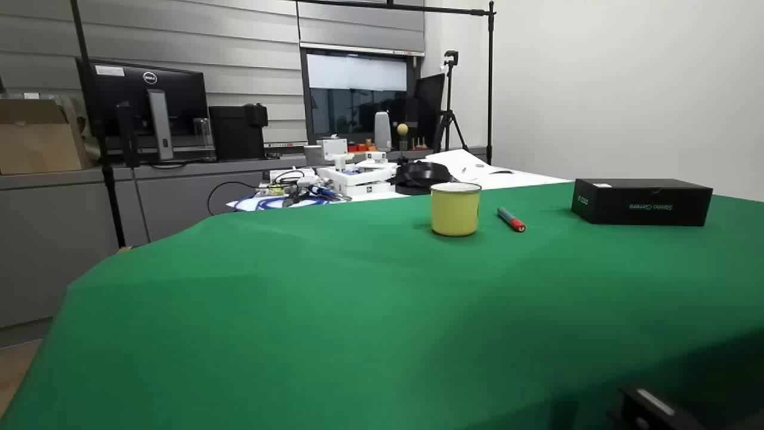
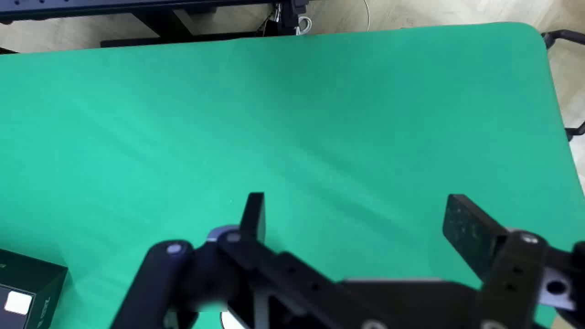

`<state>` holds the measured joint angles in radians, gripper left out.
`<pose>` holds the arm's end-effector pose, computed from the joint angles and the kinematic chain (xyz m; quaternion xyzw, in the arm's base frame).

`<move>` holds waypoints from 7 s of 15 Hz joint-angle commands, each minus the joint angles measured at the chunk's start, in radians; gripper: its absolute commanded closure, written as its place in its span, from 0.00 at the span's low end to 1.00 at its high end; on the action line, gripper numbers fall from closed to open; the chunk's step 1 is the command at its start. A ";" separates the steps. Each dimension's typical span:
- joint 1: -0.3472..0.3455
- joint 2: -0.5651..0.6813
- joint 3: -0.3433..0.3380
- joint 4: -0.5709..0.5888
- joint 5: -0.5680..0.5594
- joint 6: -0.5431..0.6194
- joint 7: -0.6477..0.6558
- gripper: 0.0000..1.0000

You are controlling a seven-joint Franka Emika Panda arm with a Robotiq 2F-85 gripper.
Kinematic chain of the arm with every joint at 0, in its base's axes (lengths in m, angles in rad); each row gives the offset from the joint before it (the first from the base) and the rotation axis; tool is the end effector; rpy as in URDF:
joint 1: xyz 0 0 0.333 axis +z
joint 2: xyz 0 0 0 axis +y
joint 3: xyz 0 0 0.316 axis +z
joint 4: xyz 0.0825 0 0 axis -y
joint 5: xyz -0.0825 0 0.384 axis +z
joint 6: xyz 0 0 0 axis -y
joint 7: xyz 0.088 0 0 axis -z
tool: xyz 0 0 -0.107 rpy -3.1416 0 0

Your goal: Put the marker inside the mug cup

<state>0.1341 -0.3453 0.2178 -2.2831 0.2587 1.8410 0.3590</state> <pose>0.4027 0.1752 0.4798 -0.9936 0.0525 0.0766 0.0637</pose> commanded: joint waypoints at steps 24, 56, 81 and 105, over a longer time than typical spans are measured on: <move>-0.126 0.210 -0.079 0.087 -0.189 0.236 0.059 0.00; -0.123 0.759 -0.250 0.283 -0.216 0.635 0.015 0.00; -0.094 0.928 -0.272 0.247 -0.210 0.733 -0.067 0.40; -0.089 0.927 -0.337 0.648 -0.020 -0.141 0.423 0.95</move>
<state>0.0905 0.5456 -0.1461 -1.7402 0.1675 1.8280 0.7046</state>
